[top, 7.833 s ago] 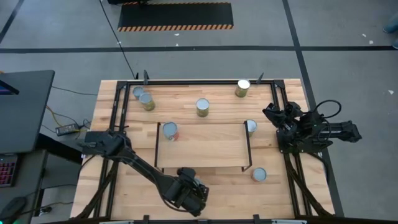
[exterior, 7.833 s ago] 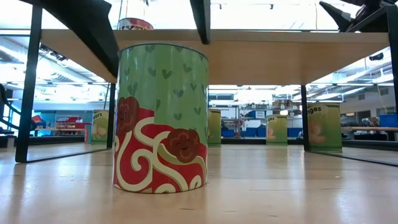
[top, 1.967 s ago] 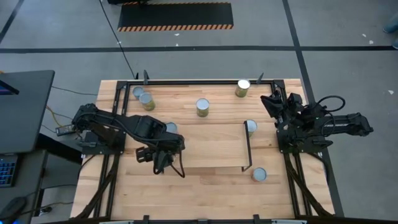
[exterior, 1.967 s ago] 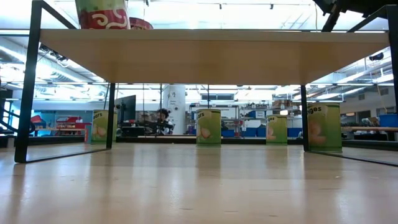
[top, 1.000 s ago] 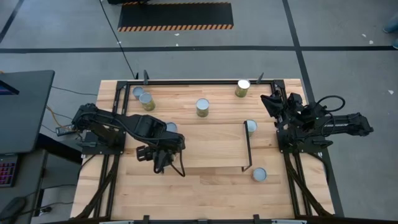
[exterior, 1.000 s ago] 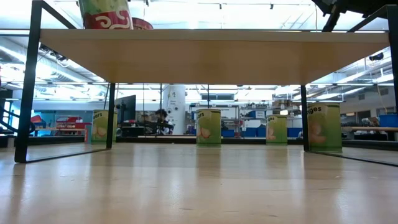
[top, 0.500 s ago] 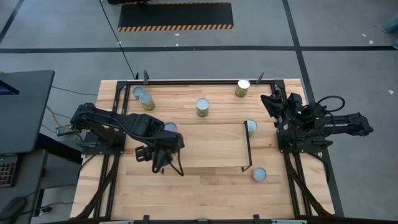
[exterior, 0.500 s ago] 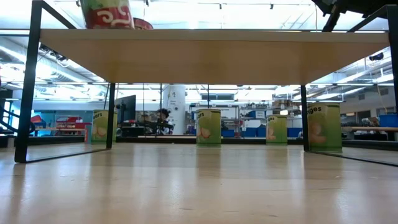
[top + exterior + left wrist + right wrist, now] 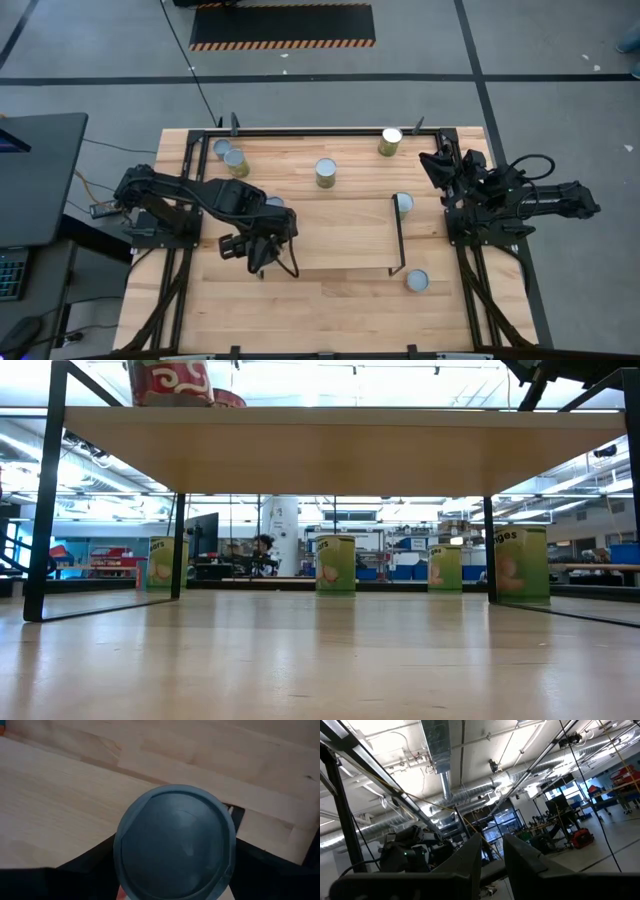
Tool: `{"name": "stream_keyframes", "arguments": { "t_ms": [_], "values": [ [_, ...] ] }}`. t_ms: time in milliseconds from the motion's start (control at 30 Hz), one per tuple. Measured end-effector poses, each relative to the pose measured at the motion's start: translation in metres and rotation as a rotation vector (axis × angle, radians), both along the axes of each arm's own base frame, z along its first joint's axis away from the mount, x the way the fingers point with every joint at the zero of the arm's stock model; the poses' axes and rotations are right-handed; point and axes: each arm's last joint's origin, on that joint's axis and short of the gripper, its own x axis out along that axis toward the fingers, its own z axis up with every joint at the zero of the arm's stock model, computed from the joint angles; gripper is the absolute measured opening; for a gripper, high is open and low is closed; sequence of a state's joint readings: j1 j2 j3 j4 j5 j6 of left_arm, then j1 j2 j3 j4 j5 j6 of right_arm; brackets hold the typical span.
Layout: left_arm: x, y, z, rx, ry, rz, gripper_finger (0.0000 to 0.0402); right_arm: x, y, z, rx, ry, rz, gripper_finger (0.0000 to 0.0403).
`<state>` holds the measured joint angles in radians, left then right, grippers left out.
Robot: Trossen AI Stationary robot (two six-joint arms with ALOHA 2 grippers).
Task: Pick and place cans onto a shelf
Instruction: Put the canned spaghetti sauce on the shelf aligned with the canned mixed fruits
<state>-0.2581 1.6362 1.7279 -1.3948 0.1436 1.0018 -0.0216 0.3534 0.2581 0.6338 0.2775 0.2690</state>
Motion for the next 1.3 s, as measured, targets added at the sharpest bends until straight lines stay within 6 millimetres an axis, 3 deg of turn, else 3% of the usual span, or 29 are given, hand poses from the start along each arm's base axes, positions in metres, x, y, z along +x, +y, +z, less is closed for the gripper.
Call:
{"name": "stream_keyframes", "arguments": {
  "t_ms": [267, 700, 1000, 1100, 1300],
  "values": [
    [0.006, -0.001, -0.005, -0.019, 0.024, 0.088, 0.031, 0.0, 0.001, 0.0, -0.009, 0.0, 0.016, 0.0091],
    [0.008, 0.007, -0.005, -0.045, 0.06, 0.285, 0.0315, 0.0, 0.001, 0.0, 0.006, -0.005, 0.025, 0.0144],
    [0.005, 0.0, -0.006, -0.033, 0.072, 0.284, 0.0281, 0.0, 0.001, 0.0, 0.011, -0.006, 0.028, 0.0147],
    [0.005, 0.001, -0.006, -0.029, 0.078, 0.367, 0.0282, 0.0, 0.001, 0.0, 0.027, -0.011, 0.037, 0.0147],
    [0.007, 0.011, -0.006, -0.065, 0.113, 0.562, 0.0376, 0.0, 0.001, 0.0, 0.029, -0.009, 0.038, 0.0147]
  ]
}}
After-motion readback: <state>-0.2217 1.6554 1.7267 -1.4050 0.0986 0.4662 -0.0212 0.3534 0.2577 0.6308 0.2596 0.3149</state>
